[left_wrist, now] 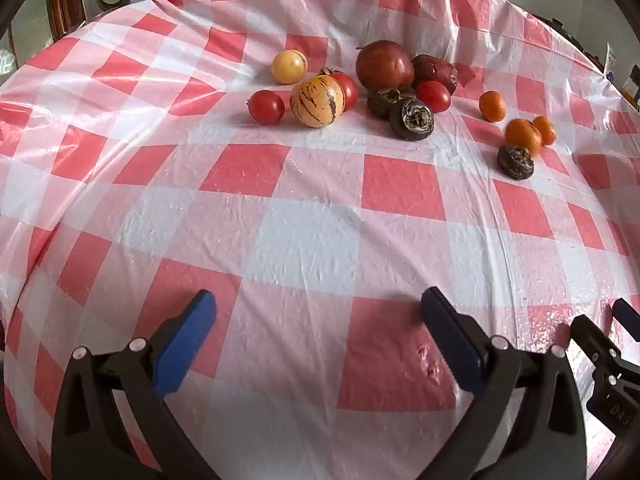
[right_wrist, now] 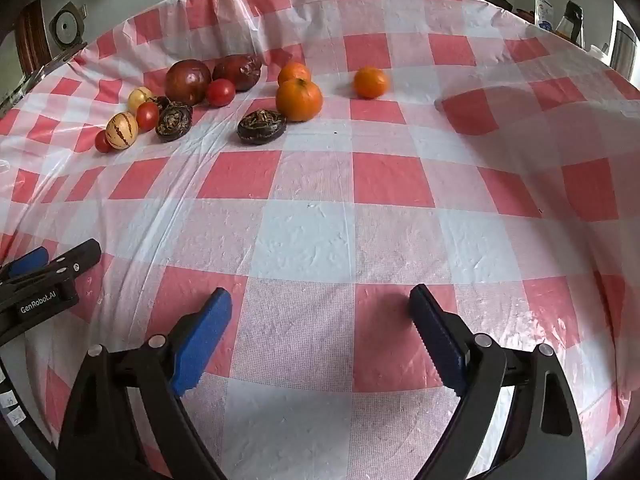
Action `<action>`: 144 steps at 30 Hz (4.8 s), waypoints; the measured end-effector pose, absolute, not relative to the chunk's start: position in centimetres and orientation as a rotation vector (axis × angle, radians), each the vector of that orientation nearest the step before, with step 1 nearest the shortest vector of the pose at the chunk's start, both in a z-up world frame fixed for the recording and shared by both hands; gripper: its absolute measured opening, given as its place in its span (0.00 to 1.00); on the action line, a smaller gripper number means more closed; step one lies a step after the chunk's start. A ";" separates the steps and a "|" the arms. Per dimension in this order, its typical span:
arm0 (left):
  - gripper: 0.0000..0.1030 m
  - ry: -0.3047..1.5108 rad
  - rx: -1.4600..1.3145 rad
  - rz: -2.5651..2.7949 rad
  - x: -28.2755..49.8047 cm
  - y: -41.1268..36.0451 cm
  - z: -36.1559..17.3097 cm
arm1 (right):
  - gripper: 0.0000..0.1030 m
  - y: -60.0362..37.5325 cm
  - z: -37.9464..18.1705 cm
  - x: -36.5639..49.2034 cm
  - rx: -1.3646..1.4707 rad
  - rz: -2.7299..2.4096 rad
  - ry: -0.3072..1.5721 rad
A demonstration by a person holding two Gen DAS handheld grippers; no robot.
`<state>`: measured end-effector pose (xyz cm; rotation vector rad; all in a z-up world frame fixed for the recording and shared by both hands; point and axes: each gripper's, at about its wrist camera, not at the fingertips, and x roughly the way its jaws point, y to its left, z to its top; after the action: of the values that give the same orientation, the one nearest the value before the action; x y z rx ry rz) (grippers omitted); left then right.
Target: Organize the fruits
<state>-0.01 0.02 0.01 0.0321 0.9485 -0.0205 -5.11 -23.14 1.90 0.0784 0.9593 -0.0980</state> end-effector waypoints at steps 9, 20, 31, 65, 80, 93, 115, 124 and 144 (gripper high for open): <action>0.99 0.951 0.035 -0.019 0.0 0.0 0.0 | 0.85 -23.1 1.9 -5.1 0.075 -0.100 0.955; 0.99 0.951 0.035 -0.019 0.0 0.0 0.0 | 0.85 -23.2 1.9 -5.1 0.074 -0.100 0.955; 0.99 0.951 0.035 -0.019 0.0 0.0 0.0 | 0.85 -23.2 1.9 -5.1 0.074 -0.100 0.955; 0.99 0.951 0.035 -0.019 0.0 0.0 0.0 | 0.85 -23.2 1.9 -5.1 0.074 -0.100 0.955; 0.99 0.951 0.035 -0.019 0.0 0.0 0.0 | 0.85 -23.2 2.0 -5.1 0.073 -0.100 0.956; 0.99 0.969 0.055 -0.060 0.2 0.1 0.1 | 0.85 -22.2 1.8 -3.0 0.106 -0.064 0.969; 0.98 0.919 0.011 -0.138 9.9 3.9 1.8 | 0.43 -19.1 1.3 8.6 0.085 -0.010 0.910; 0.81 0.937 0.045 -0.123 14.1 1.1 1.0 | 0.42 -19.1 1.4 8.8 0.087 -0.008 0.904; 0.43 0.851 0.041 -0.064 14.4 0.5 1.4 | 0.42 -18.7 1.2 8.9 0.060 -0.019 0.903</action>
<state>14.39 0.53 1.41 0.0406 0.8512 -0.0644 8.93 -18.70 1.17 0.0597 0.9032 -0.0191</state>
